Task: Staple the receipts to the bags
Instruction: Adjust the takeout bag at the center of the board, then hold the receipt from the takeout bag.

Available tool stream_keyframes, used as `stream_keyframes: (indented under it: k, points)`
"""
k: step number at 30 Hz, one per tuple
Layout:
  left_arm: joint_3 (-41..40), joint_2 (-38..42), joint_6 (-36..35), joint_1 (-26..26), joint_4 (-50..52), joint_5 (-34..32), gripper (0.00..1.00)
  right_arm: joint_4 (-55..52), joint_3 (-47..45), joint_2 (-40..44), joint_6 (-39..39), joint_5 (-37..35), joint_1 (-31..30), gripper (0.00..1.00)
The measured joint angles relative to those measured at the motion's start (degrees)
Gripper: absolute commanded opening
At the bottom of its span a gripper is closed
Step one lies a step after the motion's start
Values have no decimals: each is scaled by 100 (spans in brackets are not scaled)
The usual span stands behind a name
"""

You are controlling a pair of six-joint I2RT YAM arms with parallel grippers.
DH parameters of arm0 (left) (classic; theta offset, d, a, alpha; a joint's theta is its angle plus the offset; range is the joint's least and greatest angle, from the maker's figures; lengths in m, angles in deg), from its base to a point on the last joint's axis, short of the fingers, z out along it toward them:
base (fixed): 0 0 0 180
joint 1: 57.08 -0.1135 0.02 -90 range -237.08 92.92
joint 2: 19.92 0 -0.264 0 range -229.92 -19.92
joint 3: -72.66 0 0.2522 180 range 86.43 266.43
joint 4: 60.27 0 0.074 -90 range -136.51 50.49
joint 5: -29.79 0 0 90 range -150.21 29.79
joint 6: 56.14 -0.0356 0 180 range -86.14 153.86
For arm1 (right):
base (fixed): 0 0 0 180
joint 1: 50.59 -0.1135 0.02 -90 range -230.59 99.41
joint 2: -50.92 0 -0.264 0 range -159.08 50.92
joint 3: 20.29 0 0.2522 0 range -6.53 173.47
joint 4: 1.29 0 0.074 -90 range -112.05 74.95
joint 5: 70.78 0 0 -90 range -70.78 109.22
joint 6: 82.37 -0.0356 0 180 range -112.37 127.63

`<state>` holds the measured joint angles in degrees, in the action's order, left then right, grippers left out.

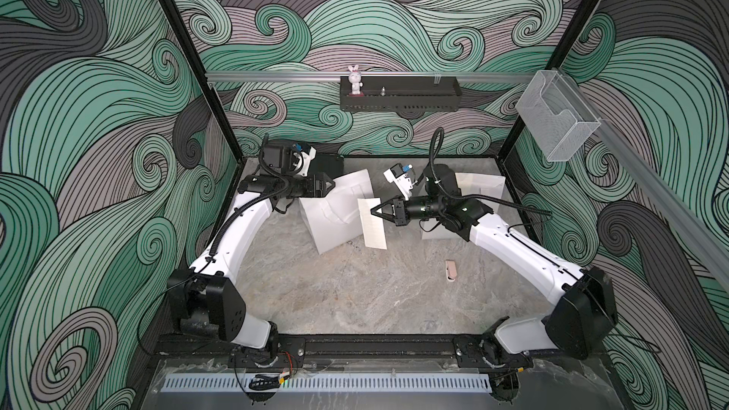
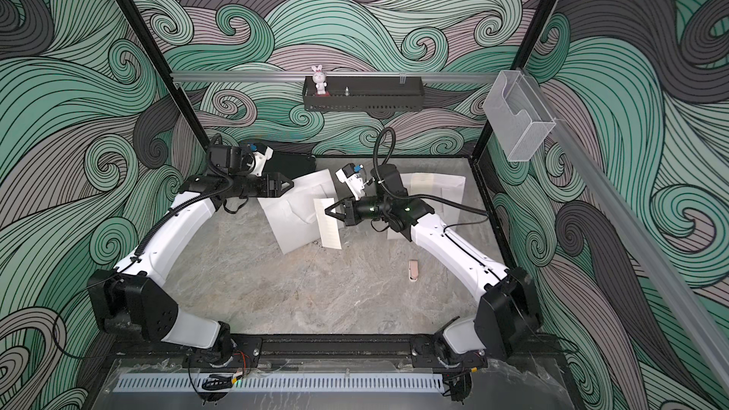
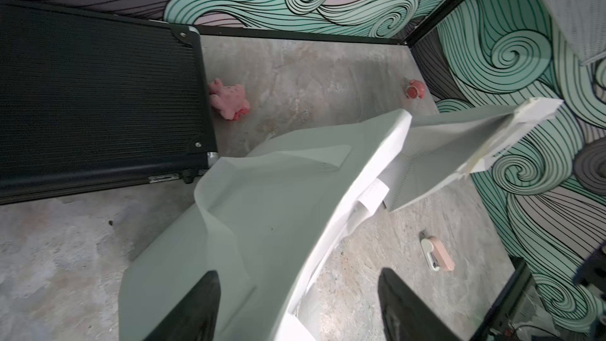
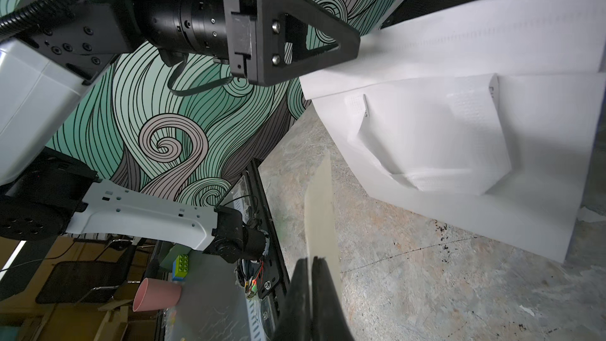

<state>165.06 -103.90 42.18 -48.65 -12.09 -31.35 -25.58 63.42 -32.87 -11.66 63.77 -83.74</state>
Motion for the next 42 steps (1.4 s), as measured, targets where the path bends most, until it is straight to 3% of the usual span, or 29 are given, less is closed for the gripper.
stream_keyframes:
  k: [7, 19, 24, 26, 35, 42]
  points:
    - [-168, 164, 98, 2, 229, 553, 65, -227, 780, -874, 254, 428, -7, 0]
    - [-192, 348, 79, 33, 251, 791, 61, -1700, 2581, -2295, 1276, 708, -120, 0]
    - [-184, 144, 15, 33, 254, 905, 56, -2055, 2970, -2634, 1506, 667, -133, 0]
    - [-184, 28, 7, 33, 267, 933, 49, -2149, 3154, -2765, 1563, 647, -133, 0]
    - [-184, -101, -81, 33, 343, 1019, 48, -2312, 3639, -3226, 1611, 485, -129, 0]
    - [-184, -101, -155, 33, 367, 1021, 42, -2380, 3794, -3438, 1613, 367, -129, 0]
